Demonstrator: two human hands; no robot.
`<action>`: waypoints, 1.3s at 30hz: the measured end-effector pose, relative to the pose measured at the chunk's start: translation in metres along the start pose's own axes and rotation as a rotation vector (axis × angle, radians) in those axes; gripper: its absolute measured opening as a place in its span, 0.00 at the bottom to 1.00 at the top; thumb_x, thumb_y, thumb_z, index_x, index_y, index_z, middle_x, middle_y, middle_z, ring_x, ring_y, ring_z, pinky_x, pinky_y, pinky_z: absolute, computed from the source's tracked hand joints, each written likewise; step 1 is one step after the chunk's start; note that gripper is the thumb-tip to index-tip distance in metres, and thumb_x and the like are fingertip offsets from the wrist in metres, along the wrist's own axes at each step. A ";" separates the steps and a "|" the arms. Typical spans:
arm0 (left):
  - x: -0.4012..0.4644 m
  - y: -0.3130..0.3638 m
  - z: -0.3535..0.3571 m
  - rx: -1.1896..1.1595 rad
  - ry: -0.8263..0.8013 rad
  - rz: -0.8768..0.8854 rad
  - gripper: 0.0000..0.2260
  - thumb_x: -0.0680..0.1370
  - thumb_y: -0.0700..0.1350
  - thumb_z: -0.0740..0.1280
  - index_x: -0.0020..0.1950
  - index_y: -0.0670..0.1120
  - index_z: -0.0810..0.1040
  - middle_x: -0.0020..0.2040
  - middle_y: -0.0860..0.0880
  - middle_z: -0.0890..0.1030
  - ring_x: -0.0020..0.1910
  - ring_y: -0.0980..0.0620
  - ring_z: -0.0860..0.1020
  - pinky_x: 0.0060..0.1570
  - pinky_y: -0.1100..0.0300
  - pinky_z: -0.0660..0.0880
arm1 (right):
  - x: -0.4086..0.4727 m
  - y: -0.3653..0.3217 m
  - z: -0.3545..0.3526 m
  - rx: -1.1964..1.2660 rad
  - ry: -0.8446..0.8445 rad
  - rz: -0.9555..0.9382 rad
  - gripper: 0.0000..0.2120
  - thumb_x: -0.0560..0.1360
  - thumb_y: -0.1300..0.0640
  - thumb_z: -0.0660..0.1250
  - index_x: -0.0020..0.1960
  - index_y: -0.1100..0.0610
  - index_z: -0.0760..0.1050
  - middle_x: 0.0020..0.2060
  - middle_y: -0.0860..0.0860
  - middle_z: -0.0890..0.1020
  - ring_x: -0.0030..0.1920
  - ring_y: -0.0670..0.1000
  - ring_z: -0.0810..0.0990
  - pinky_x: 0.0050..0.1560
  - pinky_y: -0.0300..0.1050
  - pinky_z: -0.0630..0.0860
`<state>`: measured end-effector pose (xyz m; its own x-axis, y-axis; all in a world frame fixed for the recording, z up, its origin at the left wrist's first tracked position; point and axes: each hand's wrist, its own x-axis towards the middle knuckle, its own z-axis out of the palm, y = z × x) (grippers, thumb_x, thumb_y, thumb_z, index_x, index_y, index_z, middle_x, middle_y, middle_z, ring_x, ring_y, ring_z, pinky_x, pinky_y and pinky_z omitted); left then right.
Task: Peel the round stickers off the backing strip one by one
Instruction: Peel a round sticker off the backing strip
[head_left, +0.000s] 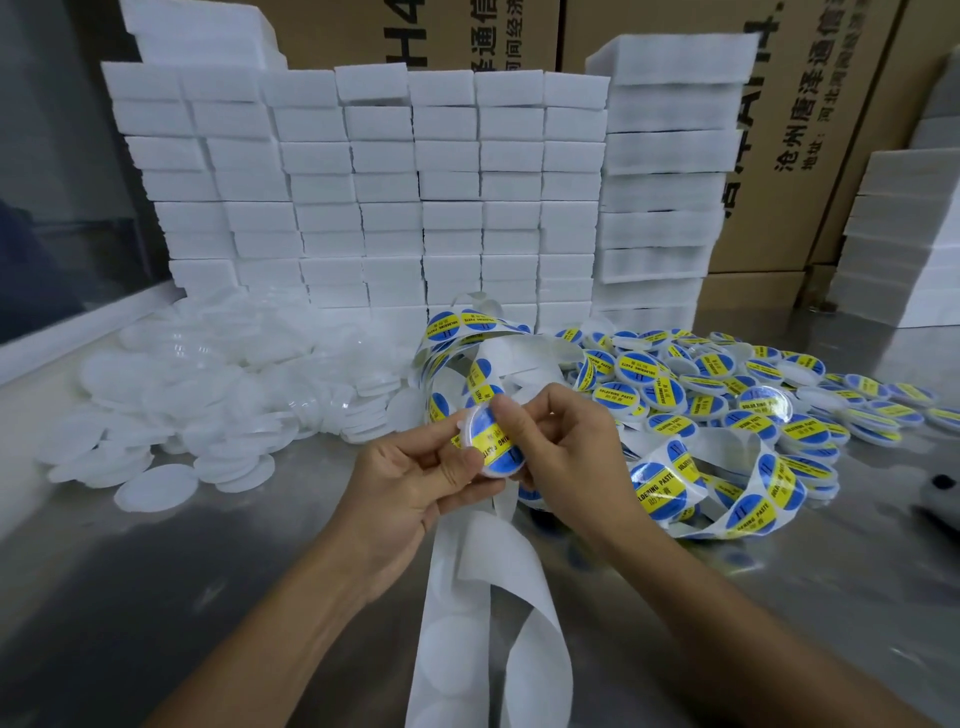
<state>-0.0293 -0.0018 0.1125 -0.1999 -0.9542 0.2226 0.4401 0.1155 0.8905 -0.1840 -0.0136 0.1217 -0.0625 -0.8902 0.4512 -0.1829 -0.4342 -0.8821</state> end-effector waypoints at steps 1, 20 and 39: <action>0.000 0.000 0.000 0.013 -0.003 -0.001 0.16 0.68 0.37 0.69 0.55 0.41 0.83 0.50 0.39 0.85 0.48 0.44 0.85 0.42 0.58 0.81 | 0.001 0.000 -0.001 -0.006 -0.008 -0.010 0.18 0.75 0.49 0.69 0.39 0.63 0.74 0.28 0.55 0.82 0.26 0.55 0.80 0.28 0.49 0.77; 0.005 0.005 -0.011 0.098 0.135 0.048 0.10 0.67 0.40 0.70 0.46 0.47 0.87 0.46 0.43 0.86 0.43 0.46 0.85 0.39 0.57 0.81 | -0.002 0.007 -0.001 0.019 -0.220 0.008 0.06 0.77 0.64 0.69 0.50 0.58 0.73 0.38 0.61 0.84 0.33 0.53 0.82 0.40 0.49 0.81; 0.006 0.003 -0.015 0.076 0.209 0.041 0.18 0.64 0.36 0.72 0.53 0.40 0.79 0.45 0.41 0.85 0.42 0.44 0.85 0.38 0.57 0.81 | -0.001 0.011 -0.001 -0.017 -0.286 -0.044 0.18 0.73 0.63 0.74 0.58 0.53 0.74 0.39 0.57 0.83 0.34 0.57 0.78 0.42 0.49 0.78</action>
<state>-0.0161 -0.0117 0.1104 0.0058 -0.9837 0.1798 0.3750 0.1688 0.9115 -0.1866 -0.0174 0.1119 0.2247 -0.8743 0.4302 -0.1955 -0.4730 -0.8591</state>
